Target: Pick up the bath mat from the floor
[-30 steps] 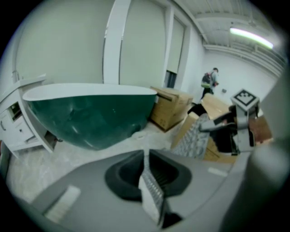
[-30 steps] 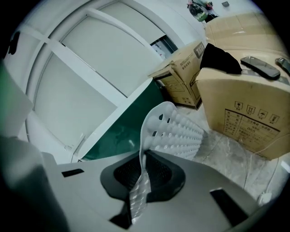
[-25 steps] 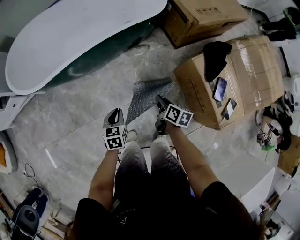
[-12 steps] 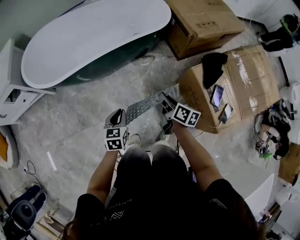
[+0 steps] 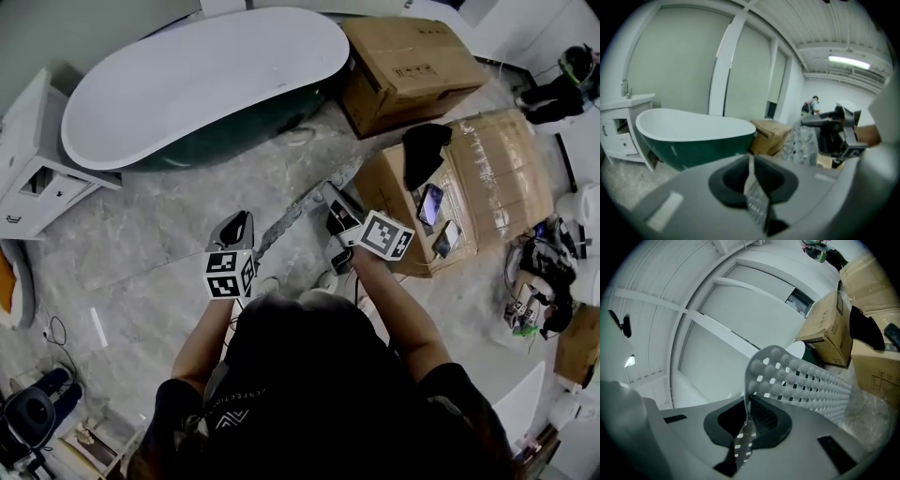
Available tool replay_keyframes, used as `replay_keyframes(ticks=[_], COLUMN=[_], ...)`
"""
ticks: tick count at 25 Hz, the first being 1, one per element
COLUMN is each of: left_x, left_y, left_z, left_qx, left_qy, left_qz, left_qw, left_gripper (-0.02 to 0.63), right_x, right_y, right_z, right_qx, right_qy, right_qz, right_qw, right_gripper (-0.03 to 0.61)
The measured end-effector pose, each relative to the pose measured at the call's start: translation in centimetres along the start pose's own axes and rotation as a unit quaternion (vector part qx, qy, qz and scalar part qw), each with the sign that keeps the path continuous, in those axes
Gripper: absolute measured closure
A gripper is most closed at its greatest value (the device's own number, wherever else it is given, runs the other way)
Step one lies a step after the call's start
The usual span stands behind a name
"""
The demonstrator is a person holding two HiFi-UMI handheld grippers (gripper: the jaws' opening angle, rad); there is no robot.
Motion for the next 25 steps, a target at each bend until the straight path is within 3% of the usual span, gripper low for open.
replay_keyframes(ticks=[14, 25], left_x=[-3.3, -3.6], left_y=[0.8, 1.9], left_z=[-4.6, -5.3], left_qx=[-0.029, -0.039], left_qy=[0.059, 0.06], left_qz=[0.022, 0.04], left_qw=[0.9976, 0.9966], left_gripper=[0.577, 0.577], right_x=[-0.6, -1.1], right_y=[-3.0, -3.3], right_z=[-1.3, -1.2], right_qx=[-0.048, -0.068], right_qy=[0.015, 0.019], right_qz=[-0.018, -0.012], right_qw=[0.999, 0.997], right_gripper=[0.565, 0.565])
Point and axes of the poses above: the fingertips, and each gripper's own axes: x forward along the fingers, y to its right, z out of its underside, the point moved 6 cm from there along -x, backward along the fingers, and after that the axes turned 6 degrees about -x, right-handed, at the moved point
